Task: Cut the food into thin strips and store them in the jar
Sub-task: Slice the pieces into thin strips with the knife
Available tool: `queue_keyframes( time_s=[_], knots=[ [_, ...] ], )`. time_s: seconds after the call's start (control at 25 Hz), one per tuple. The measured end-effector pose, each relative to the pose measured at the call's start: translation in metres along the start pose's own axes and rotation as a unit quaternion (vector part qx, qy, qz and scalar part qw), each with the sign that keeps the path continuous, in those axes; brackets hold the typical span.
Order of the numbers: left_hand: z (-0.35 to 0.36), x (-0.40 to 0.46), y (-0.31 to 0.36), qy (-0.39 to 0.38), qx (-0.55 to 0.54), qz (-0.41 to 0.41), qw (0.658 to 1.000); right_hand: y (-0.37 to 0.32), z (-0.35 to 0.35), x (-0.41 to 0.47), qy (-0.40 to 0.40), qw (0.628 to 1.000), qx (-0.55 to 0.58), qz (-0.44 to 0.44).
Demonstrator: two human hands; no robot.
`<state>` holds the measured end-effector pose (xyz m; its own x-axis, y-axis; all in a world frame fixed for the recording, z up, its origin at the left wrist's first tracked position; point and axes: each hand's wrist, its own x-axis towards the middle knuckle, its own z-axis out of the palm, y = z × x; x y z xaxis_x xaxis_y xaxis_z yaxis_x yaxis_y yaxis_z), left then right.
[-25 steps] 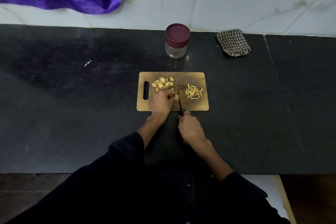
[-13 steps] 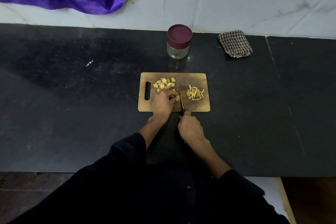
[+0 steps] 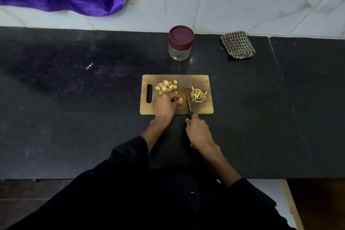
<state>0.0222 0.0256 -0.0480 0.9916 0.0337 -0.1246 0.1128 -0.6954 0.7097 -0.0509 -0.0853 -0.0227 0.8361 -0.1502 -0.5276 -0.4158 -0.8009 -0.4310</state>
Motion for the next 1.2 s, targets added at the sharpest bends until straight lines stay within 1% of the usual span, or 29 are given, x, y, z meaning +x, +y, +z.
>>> queue_keyframes(
  time_s=[0.08,0.32,0.84,1.04,1.2],
  knots=[
    [-0.001,0.0,0.0,0.002,0.001,0.002,1.0,-0.004,0.003,-0.001,-0.011,1.0,0.0,-0.012],
    [0.0,0.0,-0.001,0.0,-0.006,0.003,1.0,-0.005,0.007,0.0,-0.01,1.0,-0.011,-0.026],
    [-0.002,-0.001,0.0,0.003,-0.006,0.0,1.0,-0.019,0.003,0.007,-0.011,1.0,-0.023,0.008],
    [0.0,-0.003,0.003,0.006,0.01,-0.008,1.0,-0.011,0.009,-0.002,-0.026,0.999,-0.036,0.026],
    [-0.002,-0.003,0.004,-0.002,0.009,-0.014,1.0,-0.007,0.01,-0.009,-0.026,0.999,-0.041,0.024]
  ],
)
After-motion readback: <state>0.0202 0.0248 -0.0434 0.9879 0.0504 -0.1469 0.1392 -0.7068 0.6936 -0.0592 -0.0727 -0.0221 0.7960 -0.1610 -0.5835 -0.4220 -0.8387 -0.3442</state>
